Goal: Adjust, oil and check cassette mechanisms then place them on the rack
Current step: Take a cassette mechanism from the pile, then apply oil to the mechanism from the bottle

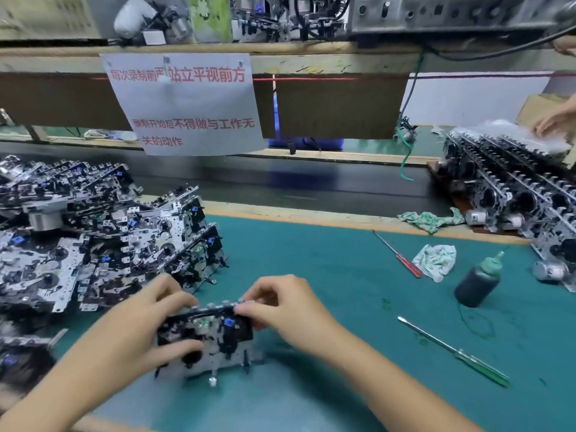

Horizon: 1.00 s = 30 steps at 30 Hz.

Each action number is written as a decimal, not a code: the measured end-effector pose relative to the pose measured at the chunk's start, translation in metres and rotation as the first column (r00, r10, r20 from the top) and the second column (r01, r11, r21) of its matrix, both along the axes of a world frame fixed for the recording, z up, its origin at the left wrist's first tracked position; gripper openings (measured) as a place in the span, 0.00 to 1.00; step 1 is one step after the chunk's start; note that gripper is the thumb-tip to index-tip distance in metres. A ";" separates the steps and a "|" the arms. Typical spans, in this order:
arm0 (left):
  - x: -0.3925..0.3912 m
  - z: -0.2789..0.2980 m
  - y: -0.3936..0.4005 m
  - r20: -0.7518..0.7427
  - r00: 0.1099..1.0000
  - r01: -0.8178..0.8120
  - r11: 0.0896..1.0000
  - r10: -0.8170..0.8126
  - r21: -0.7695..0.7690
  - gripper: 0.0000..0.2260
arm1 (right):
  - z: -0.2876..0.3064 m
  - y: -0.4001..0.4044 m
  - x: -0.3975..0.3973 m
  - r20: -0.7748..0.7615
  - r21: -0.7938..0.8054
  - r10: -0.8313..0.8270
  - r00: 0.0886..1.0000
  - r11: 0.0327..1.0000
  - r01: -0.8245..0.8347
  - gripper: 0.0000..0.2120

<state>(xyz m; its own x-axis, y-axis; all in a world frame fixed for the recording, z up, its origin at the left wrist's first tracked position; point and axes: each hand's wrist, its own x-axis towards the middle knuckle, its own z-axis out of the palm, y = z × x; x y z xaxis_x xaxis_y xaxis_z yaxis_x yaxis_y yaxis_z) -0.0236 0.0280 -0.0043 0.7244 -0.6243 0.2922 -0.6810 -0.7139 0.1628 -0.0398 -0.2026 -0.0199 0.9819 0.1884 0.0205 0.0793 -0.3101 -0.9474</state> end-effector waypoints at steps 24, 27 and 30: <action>0.012 -0.068 -0.228 -0.055 0.866 0.482 0.860 -0.496 -0.168 0.45 | -0.045 -0.208 -0.118 0.521 -0.555 -0.201 0.829 0.658 0.508 0.10; 0.013 -0.073 -0.229 -0.294 0.819 0.420 0.864 -0.493 -0.278 0.52 | -0.048 -0.212 -0.118 0.398 -0.497 -0.337 0.853 0.702 0.509 0.16; 0.012 -0.073 -0.232 -0.350 0.781 0.403 0.845 -0.518 -0.351 0.48 | -0.051 -0.217 -0.120 0.326 -0.492 -0.371 0.870 0.719 0.491 0.21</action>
<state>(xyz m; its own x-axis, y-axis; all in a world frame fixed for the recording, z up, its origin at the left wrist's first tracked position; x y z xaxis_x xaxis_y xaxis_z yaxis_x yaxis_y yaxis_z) -0.0120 -0.2042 -0.0769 0.4533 -0.8639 0.2195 -0.7421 -0.2293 0.6298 -0.1602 -0.4193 -0.0713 0.9453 -0.2166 0.2439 -0.0343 -0.8096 -0.5860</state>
